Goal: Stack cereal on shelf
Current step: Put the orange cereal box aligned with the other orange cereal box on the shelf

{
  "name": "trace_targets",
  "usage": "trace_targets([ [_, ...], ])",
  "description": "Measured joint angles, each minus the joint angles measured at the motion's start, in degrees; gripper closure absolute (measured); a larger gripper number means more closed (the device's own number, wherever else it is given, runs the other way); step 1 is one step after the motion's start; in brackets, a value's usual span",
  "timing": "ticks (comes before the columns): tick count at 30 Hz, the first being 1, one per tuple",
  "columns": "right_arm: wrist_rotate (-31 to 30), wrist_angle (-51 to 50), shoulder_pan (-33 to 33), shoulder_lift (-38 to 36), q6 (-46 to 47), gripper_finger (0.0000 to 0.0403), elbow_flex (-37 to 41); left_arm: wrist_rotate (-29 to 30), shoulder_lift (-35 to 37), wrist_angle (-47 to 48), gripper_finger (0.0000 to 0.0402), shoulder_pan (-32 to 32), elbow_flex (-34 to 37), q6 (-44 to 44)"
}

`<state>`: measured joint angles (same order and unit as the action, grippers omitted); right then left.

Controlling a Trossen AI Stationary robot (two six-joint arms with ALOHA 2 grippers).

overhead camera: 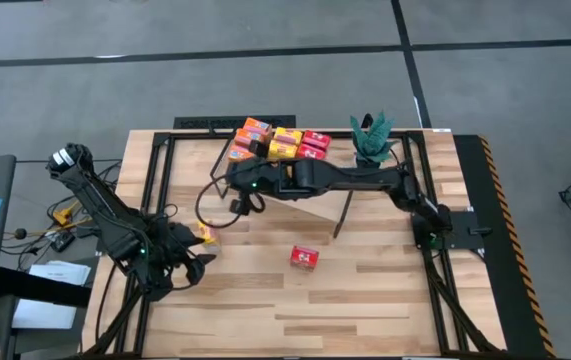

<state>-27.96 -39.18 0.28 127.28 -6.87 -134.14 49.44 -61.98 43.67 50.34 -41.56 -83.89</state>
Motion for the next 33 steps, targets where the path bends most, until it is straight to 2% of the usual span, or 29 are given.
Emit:
trace_targets([
  [5,-2.08,-1.22,1.86,-3.05,-3.16,0.0374,0.21,9.18,0.14,0.72,0.0098,-1.33,0.00,-0.53],
  [8,-2.05,-3.16,3.94,-8.81,-4.15,0.0391,0.15,11.96,1.89,0.57,0.0127,-3.28,0.00,2.46],
  [12,-3.75,-7.54,6.15,-16.95,-2.42,0.0392,0.03,14.02,6.33,-1.83,0.0214,-6.31,-0.02,10.84],
  [17,-7.36,-12.41,8.24,-25.23,1.33,0.0379,0.01,14.72,15.32,-4.52,0.0370,-12.46,-0.02,28.47],
  [20,-8.06,-14.60,9.66,-28.98,3.67,0.0387,0.01,15.36,21.73,-6.43,0.0392,-16.36,-0.02,38.90],
  [23,-8.19,-15.45,11.04,-31.30,5.72,0.0396,0.01,11.46,27.45,-13.88,0.0400,-20.11,1.32,50.32],
  [25,-8.63,-15.52,11.84,-32.04,6.76,0.0397,0.01,4.05,31.32,-22.96,0.0401,-22.82,4.08,59.08],
  [27,-11.60,-15.77,12.82,-32.43,7.08,0.0391,0.01,-2.67,34.02,-32.52,0.0401,-25.83,7.44,65.71],
  [30,-17.58,-15.89,14.28,-32.41,7.05,0.0380,0.05,-5.33,36.33,-37.96,0.0401,-30.43,11.39,68.69],
  [33,-20.27,-15.91,14.99,-32.41,7.03,0.0377,0.05,-8.66,36.72,-38.94,0.0401,-34.50,13.66,68.20],
])
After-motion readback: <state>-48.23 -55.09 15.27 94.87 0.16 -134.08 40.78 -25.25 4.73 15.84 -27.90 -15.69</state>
